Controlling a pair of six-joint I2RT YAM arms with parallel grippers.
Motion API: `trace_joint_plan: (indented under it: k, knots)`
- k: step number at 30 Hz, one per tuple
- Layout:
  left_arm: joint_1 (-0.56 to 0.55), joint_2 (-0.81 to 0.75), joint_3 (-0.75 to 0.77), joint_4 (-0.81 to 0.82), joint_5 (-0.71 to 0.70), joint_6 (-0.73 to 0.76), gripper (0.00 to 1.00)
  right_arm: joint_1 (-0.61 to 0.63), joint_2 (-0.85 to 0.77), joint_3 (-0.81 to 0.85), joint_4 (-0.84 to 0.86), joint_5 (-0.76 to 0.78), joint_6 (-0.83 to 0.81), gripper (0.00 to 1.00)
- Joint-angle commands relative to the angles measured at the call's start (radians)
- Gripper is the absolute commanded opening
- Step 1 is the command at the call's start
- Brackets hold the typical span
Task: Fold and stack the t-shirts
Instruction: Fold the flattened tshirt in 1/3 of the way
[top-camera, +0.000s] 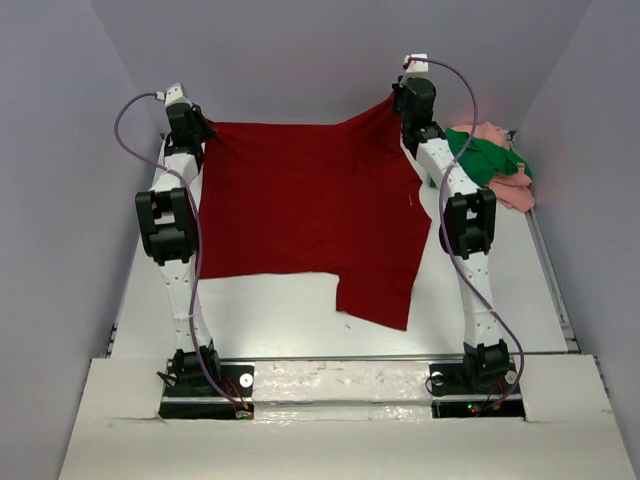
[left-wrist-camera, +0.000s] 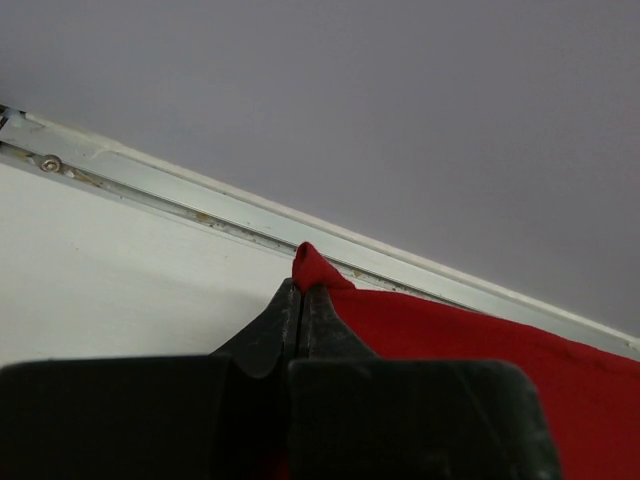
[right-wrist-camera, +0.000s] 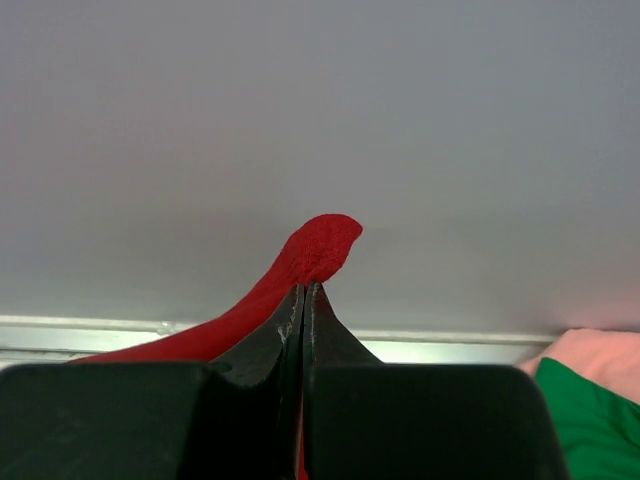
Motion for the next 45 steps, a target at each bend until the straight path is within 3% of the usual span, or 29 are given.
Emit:
trace_joint_plan:
  k: [1,24,35,45]
  knots:
    - [0.007,-0.014,0.049,0.068,0.012,0.033,0.00,0.004,-0.017,0.047,0.089,-0.035,0.011,0.00]
    - [0.020,-0.040,0.013,0.085,0.029,0.079,0.00,0.004,-0.085,-0.040,0.114,-0.077,0.031,0.00]
    - [0.051,-0.079,-0.031,0.071,0.234,0.200,0.00,0.004,-0.131,-0.106,0.131,-0.066,0.041,0.00]
    - [0.068,-0.103,-0.097,0.094,0.307,0.220,0.00,0.004,-0.214,-0.208,0.155,-0.104,0.087,0.00]
